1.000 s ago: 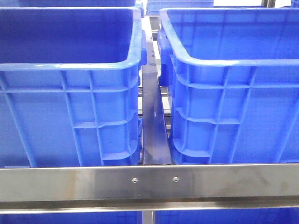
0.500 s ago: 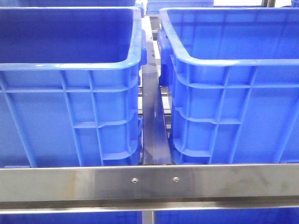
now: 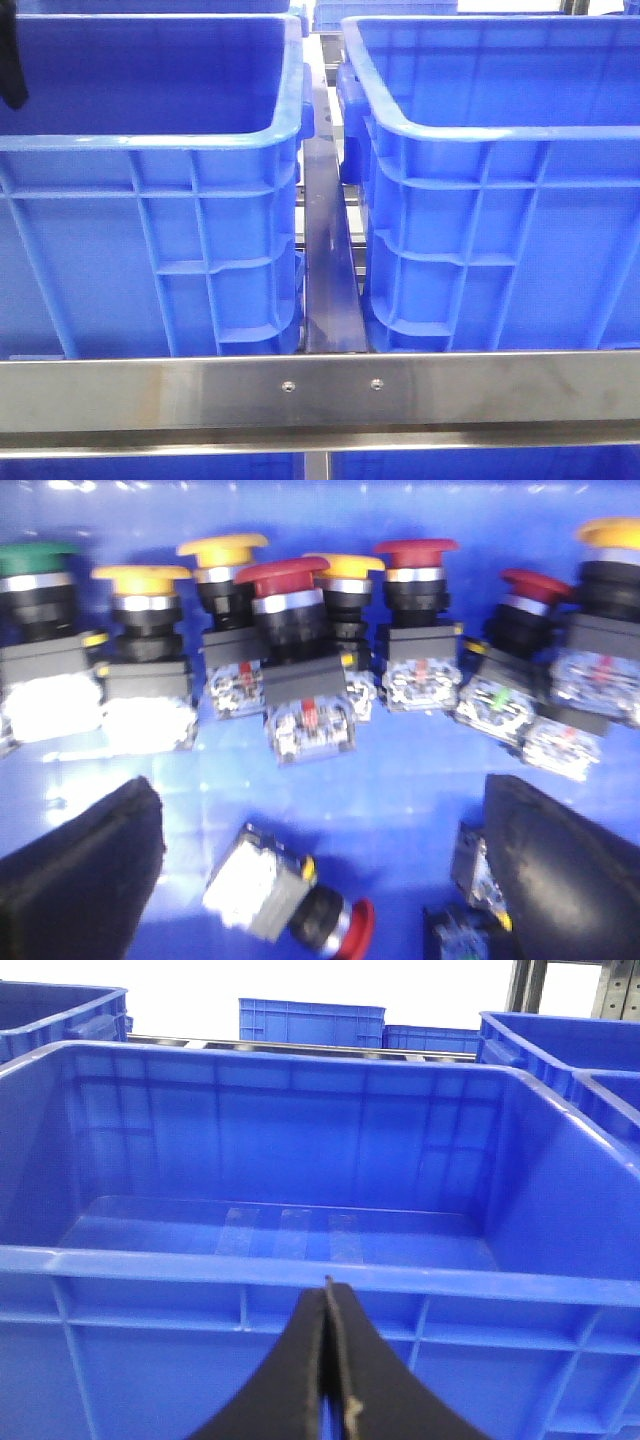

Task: Pick red and yellow buttons and place in box
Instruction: 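Close the left gripper on the base of a red push-button, then lift the red button and carry it toward the gap between bins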

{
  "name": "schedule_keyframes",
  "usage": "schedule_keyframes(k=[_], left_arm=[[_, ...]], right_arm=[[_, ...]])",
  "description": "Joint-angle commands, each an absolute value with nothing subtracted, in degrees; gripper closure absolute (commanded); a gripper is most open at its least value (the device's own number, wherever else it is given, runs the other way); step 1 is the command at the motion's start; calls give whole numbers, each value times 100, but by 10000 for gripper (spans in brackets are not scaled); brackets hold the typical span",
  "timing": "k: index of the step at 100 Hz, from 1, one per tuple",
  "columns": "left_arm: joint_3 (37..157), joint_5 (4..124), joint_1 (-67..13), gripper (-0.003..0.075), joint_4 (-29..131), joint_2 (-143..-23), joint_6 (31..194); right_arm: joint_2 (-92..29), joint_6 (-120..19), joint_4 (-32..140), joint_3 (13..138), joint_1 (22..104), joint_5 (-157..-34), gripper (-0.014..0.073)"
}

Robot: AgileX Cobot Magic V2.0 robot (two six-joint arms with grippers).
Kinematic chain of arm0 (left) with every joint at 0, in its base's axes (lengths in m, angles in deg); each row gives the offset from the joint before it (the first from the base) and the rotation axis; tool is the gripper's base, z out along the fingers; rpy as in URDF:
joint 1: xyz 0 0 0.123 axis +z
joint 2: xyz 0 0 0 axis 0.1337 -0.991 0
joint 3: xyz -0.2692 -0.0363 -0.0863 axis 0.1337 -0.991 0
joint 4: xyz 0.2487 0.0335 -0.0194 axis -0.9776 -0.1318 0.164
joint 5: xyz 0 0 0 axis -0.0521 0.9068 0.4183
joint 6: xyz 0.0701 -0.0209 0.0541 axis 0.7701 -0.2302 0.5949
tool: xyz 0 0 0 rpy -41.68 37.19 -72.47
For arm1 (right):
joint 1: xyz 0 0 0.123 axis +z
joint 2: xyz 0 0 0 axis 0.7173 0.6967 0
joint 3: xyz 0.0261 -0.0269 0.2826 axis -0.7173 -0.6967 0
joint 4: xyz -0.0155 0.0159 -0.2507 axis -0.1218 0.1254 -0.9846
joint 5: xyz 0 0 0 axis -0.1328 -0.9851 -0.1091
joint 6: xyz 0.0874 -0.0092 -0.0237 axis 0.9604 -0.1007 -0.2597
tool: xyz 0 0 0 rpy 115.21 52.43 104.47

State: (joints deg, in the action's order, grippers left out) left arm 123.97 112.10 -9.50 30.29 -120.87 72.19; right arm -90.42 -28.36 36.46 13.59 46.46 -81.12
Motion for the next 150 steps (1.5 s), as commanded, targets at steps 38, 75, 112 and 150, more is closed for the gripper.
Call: schedule_keyframes(k=[38, 75, 112, 150], left_arm=[[12776, 10847, -1003, 111, 3110, -12849, 7162], [12776, 10676, -1003, 318, 3110, -12979, 7162], [12776, 10605, -1003, 740, 3110, -12877, 7226], [12776, 10746, -1003, 740, 3410, -12000, 7621]], right_arm=[[-9172, -2836, 3659, 1460, 4645, -7690, 662], [-9172, -2836, 3659, 1460, 4645, -7690, 662], [-9172, -2836, 3659, 1460, 4645, -7690, 662], [-9172, -2836, 3659, 1460, 4645, -7690, 662]])
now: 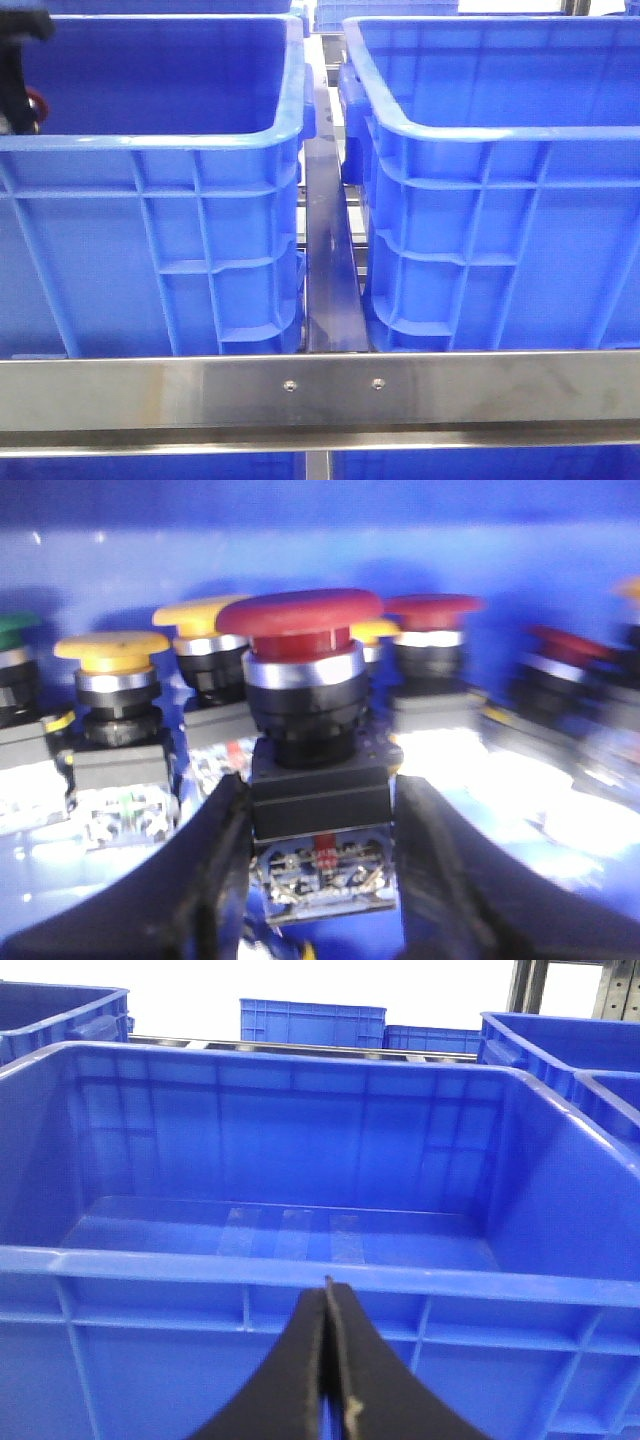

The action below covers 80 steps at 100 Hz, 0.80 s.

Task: Pick red and yellow buttons and place in box
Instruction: 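Lift the red button and carry it toward the gap between bins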

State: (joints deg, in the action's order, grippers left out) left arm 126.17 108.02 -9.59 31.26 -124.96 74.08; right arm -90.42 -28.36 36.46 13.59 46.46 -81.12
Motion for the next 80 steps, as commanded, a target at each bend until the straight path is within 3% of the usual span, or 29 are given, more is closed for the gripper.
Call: schedule_keyframes(k=[1, 39, 80], left_arm=[[12776, 10776, -1003, 740, 3439, -11967, 7655], [12220, 10854, -1504, 740, 3740, -10825, 8243], [11297, 10249, -2701, 740, 3860, -9930, 8290]], right_arm=[[-9172, -2836, 3659, 1460, 4645, -7690, 662], [-9172, -2836, 3659, 1460, 4645, -7690, 662], [-9172, -2836, 3659, 1460, 4645, -7690, 662]])
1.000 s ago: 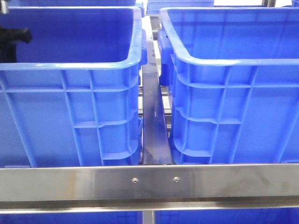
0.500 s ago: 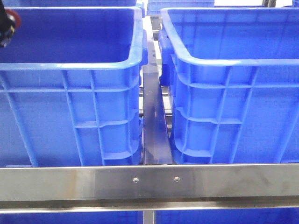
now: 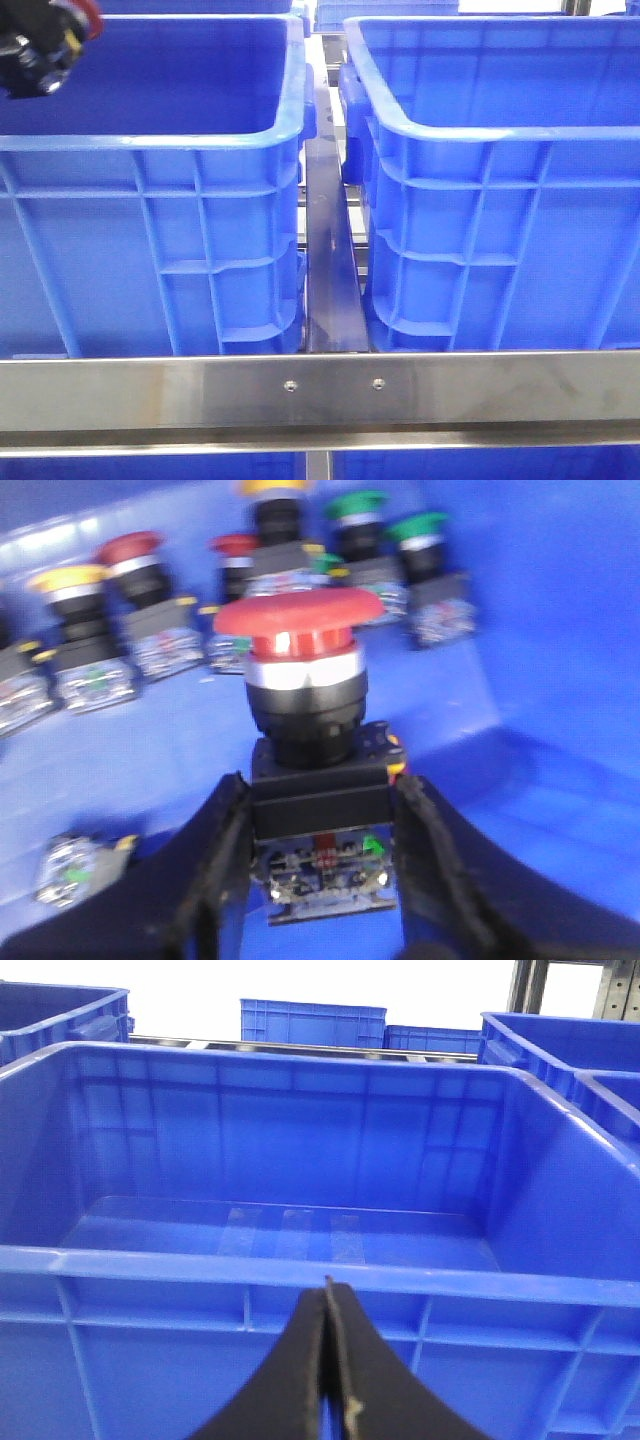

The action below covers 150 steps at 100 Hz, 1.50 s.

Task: Pick red and yellow buttons and place in box
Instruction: 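Lift the red button and carry it toward the gap between bins, then grasp the red button with the right gripper, then open the left gripper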

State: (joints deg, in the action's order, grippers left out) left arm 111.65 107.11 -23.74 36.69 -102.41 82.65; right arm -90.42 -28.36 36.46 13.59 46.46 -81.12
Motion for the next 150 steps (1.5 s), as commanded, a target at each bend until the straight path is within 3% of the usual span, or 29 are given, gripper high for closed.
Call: schedule_keyframes(k=[1, 41, 76, 100, 121, 133, 138, 150], left_arm=[[11297, 10247, -2731, 740, 3860, -9917, 8308], [11297, 9408, -4609, 740, 4359, -9899, 9480], [11297, 9318, -5005, 740, 4336, -10389, 9480], [11297, 9341, -5005, 740, 4336, -10412, 9480], [11297, 9362, -4995, 740, 4336, -10412, 9480], [11297, 9362, -4995, 740, 4336, -10412, 9480], [11297, 9362, -4995, 740, 4336, -10412, 9480], [11297, 9362, -4995, 740, 4336, -10412, 9480]], right_arm=[[-9172, -2836, 3659, 1460, 4645, -7690, 662], [-9172, -2836, 3659, 1460, 4645, -7690, 662], [-9172, -2836, 3659, 1508, 4656, -7838, 662], [-8962, -2836, 4103, 2600, 4656, -9841, 662], [-8043, -2836, 5080, 3687, 4656, -11137, 653], [-7357, -2928, 5573, 4153, 4656, -11343, 518], [-7121, -3013, 5774, 4319, 4656, -11357, 405], [-6591, -3214, 6292, 4682, 4656, -11421, 44]])
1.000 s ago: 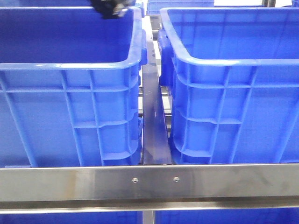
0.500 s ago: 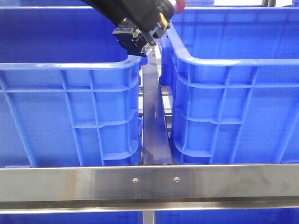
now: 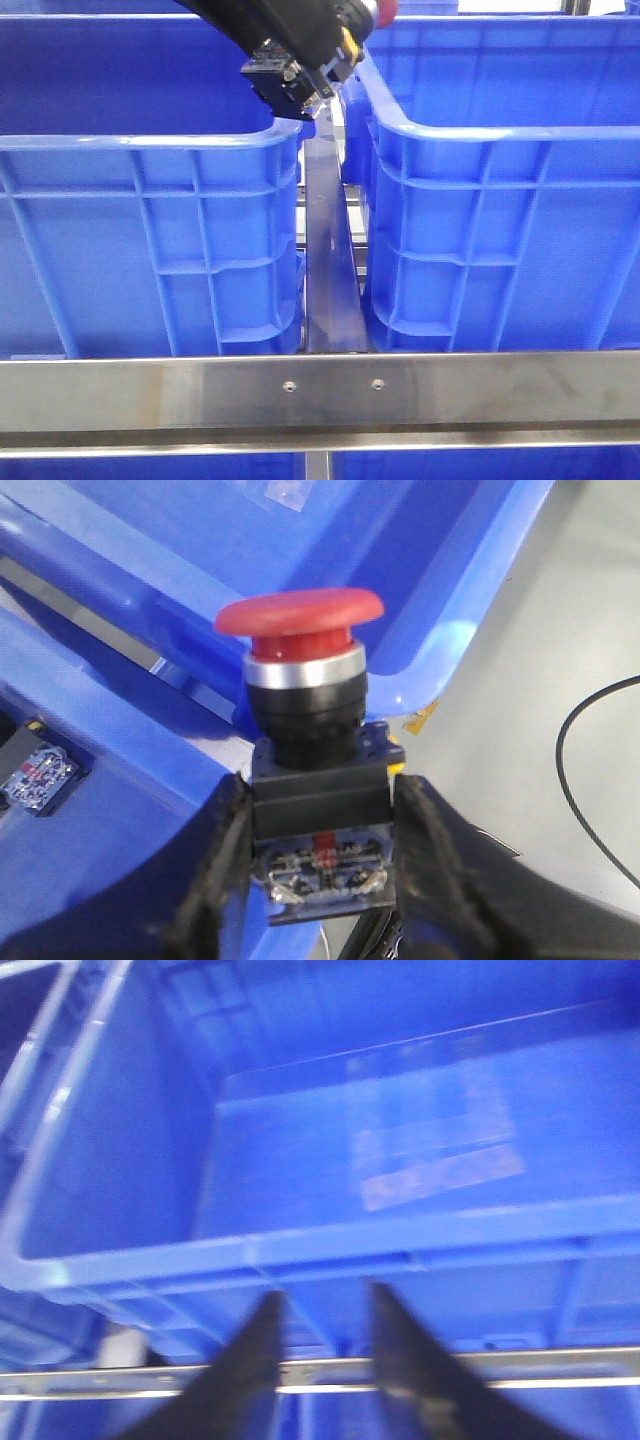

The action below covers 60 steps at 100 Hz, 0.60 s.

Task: Pick red and yellow buttons and place in box
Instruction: 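Grasp the red button with the right gripper, then open the left gripper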

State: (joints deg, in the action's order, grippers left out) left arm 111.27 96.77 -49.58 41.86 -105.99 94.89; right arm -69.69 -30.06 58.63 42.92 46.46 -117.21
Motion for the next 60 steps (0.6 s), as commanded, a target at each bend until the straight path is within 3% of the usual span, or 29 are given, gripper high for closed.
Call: schedule_keyframes(k=[1, 9, 31, 60], left_arm=[[11297, 9362, -4995, 740, 4336, -10412, 9480], [11297, 9362, -4995, 740, 4336, -10412, 9480], [11297, 9362, -4995, 740, 4336, -10412, 9480], [11297, 9362, -4995, 740, 4336, -10412, 9480]], right_arm=[[-6559, -3252, 6347, 4722, 4656, -11429, 29], [-6163, -3583, 6736, 4944, 4656, -11581, -73], [-5021, -5228, 9317, 5473, 4667, -12027, -17], [-3505, -7127, 12667, 5698, 4667, -13019, -16]])
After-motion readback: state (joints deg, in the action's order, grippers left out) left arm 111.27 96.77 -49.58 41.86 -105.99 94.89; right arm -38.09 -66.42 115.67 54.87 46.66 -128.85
